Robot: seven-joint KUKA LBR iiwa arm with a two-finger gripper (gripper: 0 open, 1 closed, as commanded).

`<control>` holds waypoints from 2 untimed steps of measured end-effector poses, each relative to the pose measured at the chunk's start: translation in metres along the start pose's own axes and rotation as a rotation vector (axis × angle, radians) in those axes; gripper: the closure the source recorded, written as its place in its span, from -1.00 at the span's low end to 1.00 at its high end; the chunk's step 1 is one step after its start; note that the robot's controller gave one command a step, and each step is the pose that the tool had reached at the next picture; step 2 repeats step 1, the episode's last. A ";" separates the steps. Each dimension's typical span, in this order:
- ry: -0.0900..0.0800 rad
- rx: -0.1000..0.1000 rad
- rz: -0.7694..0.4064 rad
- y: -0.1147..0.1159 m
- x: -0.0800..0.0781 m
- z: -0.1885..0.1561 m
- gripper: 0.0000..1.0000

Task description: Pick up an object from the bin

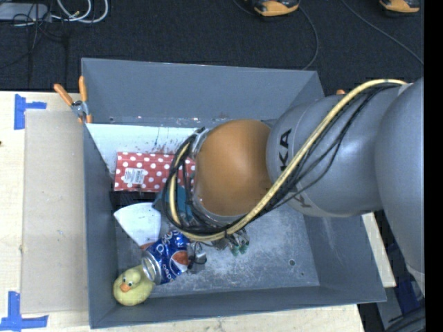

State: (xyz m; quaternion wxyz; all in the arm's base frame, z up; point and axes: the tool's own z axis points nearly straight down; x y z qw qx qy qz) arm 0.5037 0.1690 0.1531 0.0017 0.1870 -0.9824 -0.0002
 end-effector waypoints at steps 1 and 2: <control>-0.002 0.000 0.000 0.000 0.000 -0.013 1.00; -0.002 0.000 0.000 0.000 0.000 -0.013 1.00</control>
Offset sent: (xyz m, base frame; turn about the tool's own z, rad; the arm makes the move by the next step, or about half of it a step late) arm 0.0000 0.0000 0.0328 0.0000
